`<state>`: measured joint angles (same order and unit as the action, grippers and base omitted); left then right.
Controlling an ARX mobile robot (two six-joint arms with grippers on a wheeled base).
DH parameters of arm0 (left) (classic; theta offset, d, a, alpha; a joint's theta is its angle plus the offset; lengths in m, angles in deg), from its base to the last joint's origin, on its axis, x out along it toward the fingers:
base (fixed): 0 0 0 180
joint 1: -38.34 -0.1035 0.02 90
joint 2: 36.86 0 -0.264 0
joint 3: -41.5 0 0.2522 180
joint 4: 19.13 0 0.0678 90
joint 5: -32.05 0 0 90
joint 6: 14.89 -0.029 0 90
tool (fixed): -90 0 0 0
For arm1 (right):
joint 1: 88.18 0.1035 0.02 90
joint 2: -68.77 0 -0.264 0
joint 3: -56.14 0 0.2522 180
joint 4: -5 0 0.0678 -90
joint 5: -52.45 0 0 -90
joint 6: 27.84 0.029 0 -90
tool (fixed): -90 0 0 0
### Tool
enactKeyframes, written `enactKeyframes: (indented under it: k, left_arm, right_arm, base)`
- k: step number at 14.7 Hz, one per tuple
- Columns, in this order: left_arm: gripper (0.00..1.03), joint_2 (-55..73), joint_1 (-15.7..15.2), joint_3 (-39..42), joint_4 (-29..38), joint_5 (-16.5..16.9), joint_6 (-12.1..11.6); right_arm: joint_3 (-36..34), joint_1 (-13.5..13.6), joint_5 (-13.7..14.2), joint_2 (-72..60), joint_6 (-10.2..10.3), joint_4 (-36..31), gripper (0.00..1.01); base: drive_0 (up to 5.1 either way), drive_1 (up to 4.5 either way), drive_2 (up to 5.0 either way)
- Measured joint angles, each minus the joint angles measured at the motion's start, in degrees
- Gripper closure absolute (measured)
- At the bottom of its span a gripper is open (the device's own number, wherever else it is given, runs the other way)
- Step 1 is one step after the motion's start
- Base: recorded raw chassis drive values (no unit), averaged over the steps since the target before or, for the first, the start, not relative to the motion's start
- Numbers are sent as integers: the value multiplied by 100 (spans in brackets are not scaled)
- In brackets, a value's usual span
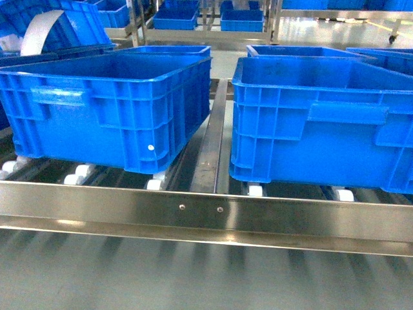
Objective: Place part in tray to right shelf
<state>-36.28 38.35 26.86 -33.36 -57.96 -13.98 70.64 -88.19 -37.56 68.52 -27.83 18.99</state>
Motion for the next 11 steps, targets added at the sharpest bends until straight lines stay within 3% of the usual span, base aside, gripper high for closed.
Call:
enactKeyframes:
  k: [11]
  left_arm:
    - [91, 0, 0, 0, 0, 0, 0]
  right_arm:
    - [0, 0, 0, 0, 0, 0, 3]
  base:
    - [0, 0, 0]
